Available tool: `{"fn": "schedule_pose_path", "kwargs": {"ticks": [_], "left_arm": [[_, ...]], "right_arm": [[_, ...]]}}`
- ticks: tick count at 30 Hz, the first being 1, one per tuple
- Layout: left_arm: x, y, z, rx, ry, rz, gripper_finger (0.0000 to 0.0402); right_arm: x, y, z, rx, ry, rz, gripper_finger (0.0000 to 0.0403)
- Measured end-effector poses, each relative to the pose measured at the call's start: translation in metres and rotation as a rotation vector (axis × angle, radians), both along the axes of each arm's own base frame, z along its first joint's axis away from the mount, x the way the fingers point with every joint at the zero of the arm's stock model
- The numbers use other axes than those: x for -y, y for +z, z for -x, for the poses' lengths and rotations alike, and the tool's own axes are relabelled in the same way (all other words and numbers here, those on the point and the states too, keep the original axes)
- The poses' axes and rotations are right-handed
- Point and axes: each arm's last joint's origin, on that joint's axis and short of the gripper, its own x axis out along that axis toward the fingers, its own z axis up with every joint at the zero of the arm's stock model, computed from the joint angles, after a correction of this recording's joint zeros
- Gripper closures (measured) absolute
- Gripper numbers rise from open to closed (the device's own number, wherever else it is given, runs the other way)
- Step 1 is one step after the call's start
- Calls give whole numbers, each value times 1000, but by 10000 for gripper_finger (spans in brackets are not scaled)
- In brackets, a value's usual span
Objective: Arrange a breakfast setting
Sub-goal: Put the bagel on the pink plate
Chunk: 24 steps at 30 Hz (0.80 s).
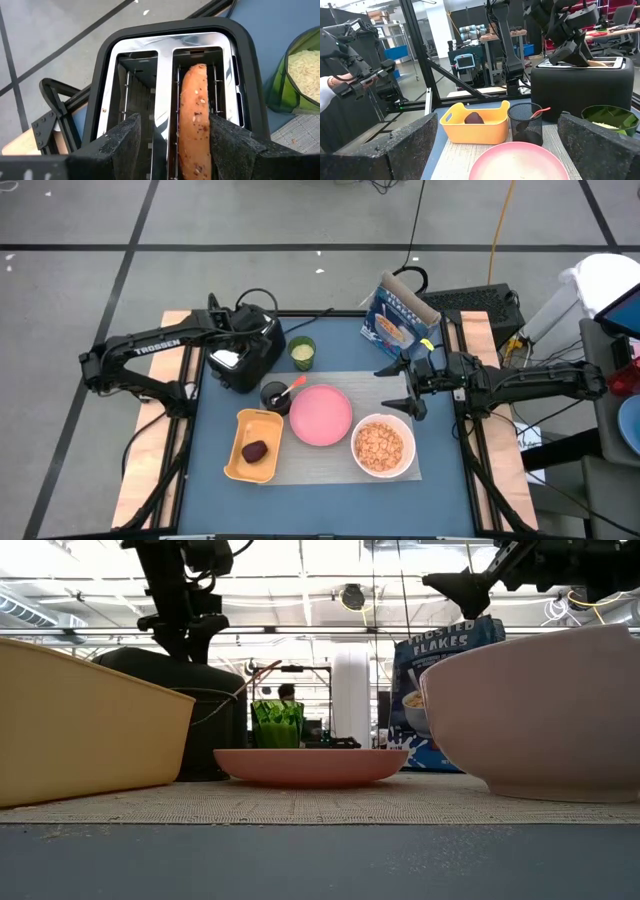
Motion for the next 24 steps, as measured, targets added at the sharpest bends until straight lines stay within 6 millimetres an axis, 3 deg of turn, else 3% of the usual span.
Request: {"fn": "schedule_pose_path", "kwargs": {"ticks": [24], "left_arm": [[-2, 3, -6, 82, -3, -24, 179]], "right_arm": [[0, 0, 0, 0, 0, 0, 5]]}}
